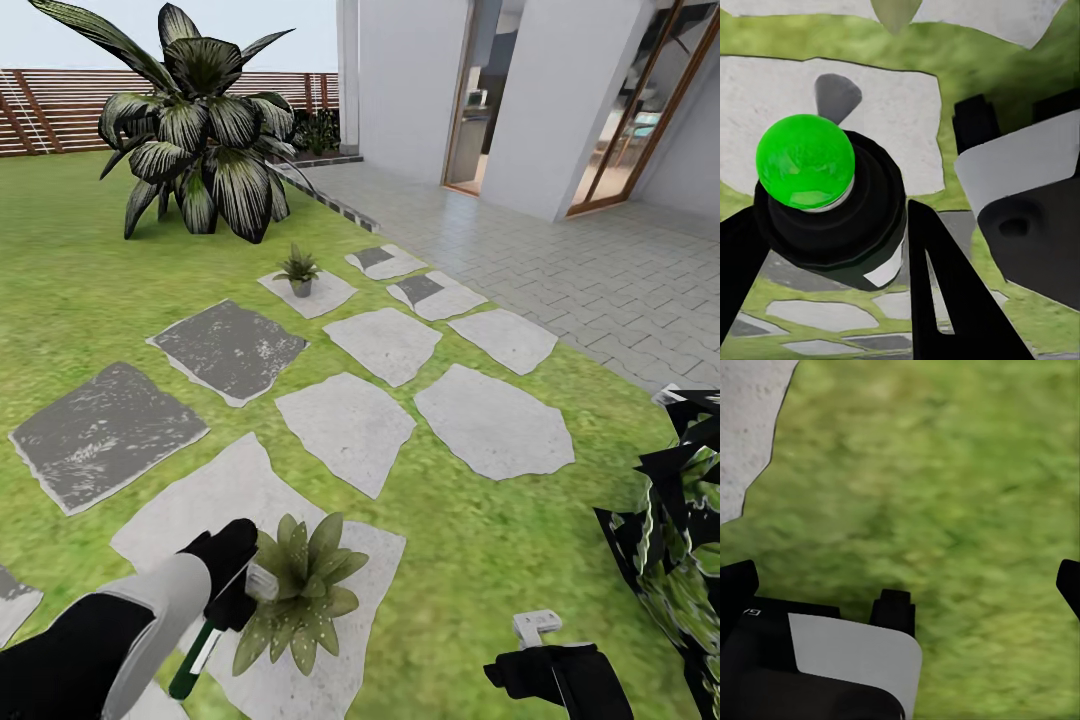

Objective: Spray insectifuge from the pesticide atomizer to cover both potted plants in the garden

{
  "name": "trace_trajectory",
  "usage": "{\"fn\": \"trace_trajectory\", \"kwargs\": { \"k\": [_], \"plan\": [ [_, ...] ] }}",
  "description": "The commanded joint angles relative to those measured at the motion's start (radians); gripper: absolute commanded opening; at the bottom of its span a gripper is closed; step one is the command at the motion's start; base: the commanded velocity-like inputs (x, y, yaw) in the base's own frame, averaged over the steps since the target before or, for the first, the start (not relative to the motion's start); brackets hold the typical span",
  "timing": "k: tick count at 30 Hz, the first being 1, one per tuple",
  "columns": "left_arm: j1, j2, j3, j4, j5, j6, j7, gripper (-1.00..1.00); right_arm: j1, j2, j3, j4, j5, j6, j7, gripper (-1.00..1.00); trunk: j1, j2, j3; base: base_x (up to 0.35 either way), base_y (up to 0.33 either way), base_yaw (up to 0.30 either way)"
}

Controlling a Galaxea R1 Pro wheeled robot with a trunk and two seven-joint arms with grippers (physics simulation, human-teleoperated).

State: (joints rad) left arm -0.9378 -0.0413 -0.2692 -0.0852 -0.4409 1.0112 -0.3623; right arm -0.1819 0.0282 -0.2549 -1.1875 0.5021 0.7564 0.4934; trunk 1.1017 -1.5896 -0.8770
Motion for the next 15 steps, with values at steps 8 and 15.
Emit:
{"fn": "trace_trajectory", "kwargs": {
  "k": [8,15],
  "plan": [
    [-0.036,0.002,-0.007,-0.001,-0.008,0.003,-0.010,-1.00,-0.001,0.002,-0.003,-0.001,0.010,0.002,0.010,1.00,0.000,0.000,-0.001,0.000,0.000,0.000],
    [0.039,0.015,-0.011,-0.001,-0.010,0.001,-0.005,-1.00,-0.001,0.001,-0.003,-0.001,0.010,0.002,0.010,1.00,0.000,0.000,-0.001,0.000,0.000,0.000]
  ]
}}
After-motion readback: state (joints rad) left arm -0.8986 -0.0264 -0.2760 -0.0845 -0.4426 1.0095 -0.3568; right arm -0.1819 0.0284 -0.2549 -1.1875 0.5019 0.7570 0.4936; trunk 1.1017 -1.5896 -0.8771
